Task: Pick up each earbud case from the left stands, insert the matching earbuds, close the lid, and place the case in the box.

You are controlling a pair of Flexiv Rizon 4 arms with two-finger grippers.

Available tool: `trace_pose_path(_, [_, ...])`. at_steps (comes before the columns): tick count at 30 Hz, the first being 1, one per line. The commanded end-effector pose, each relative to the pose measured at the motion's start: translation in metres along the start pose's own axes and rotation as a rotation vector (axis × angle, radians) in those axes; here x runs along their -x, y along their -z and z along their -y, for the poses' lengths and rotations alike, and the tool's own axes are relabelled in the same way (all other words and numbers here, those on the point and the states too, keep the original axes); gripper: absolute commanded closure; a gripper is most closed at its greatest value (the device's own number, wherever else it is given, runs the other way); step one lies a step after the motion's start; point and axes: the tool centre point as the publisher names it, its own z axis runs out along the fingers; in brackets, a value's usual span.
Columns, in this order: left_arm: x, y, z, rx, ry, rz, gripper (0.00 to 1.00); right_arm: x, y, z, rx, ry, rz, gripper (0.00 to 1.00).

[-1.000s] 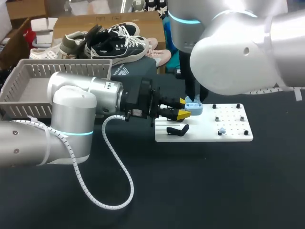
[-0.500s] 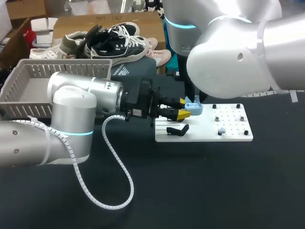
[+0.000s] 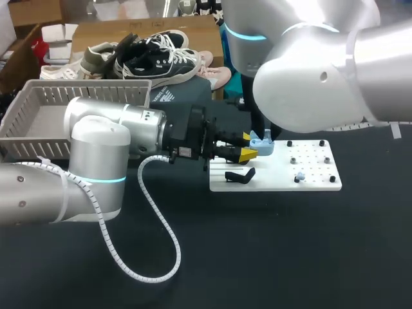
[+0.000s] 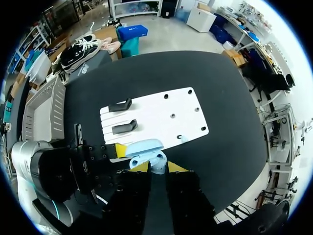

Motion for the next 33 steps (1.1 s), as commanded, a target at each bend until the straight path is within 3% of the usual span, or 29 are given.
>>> trace_pose_path(1, [-0.0006, -0.0001, 0.0005, 0.002, -0.002, 0.002, 1.00, 0.0011, -0.0020, -0.0013, -0.004, 0.002, -0.006, 1.00])
trace_pose_path(31, [-0.0006, -0.0001, 0.0005, 0.002, -0.002, 0.002, 1.00, -0.0009, -0.0097, -0.0049, -0.030, 0.045, -0.010, 1.00])
trace_pose_path(32, [-0.0006, -0.0001, 0.0005, 0.002, -0.002, 0.002, 1.00, -0.0011, -0.0101, -0.0051, -0.030, 0.045, -0.010, 0.85])
trace_pose_path(33, [-0.0006, -0.0001, 0.0005, 0.002, -0.002, 0.002, 1.00, -0.0012, -0.0102, -0.0051, -0.030, 0.046, -0.010, 0.78])
